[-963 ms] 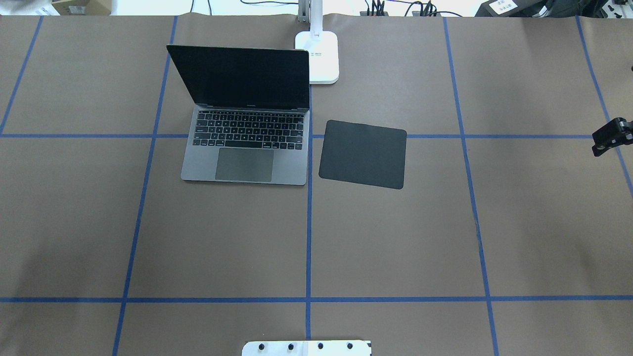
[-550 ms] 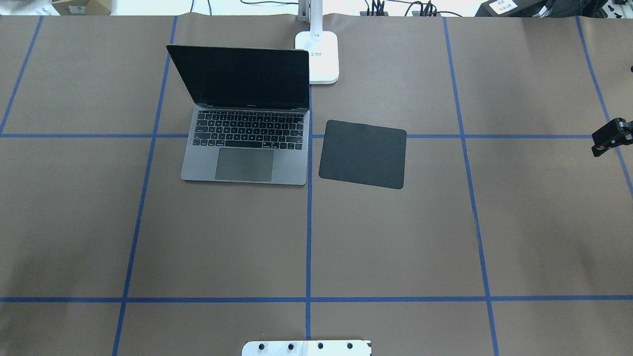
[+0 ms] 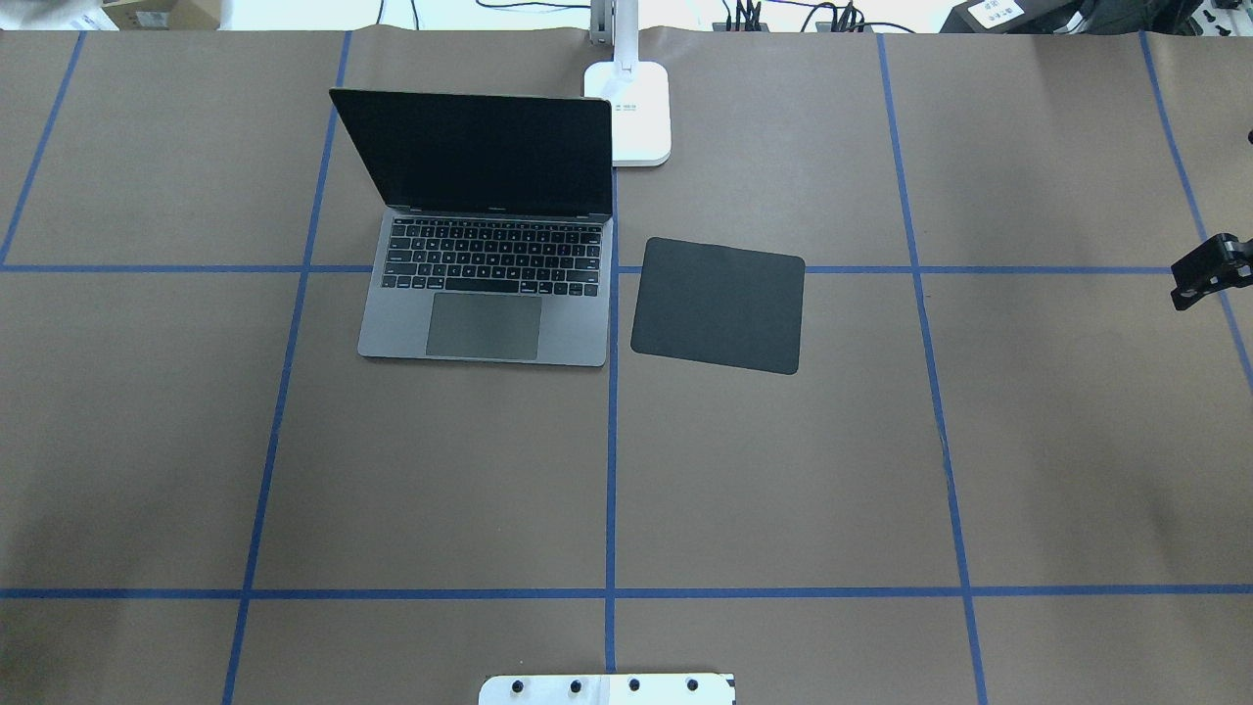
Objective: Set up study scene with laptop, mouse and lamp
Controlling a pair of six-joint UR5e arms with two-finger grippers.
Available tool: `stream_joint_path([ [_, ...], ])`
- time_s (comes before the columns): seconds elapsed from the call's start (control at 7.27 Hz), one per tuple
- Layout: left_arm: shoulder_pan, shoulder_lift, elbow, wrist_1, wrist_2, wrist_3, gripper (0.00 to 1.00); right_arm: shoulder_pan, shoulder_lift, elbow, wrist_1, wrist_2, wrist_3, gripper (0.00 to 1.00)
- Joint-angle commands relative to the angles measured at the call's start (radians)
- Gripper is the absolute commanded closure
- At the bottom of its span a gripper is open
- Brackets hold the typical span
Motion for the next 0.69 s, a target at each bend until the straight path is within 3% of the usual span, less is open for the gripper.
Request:
stream_joint_path([
  [0.0, 0.02, -0.001, 0.001, 0.0, 0.001, -0.005, 0.36, 0.0, 0.002, 0.0, 0.0, 0.0, 0.0, 0.0],
  [0.28, 0.021, 0.005, 0.001, 0.0, 0.001, -0.004, 0.51, 0.0, 0.004, 0.0, 0.0, 0.0, 0.0, 0.0],
  [0.55, 0.014, 0.01, -0.031, -0.002, -0.002, -0.007, 0.52, 0.0, 0.005, 0.0, 0.0, 0.0, 0.0, 0.0],
])
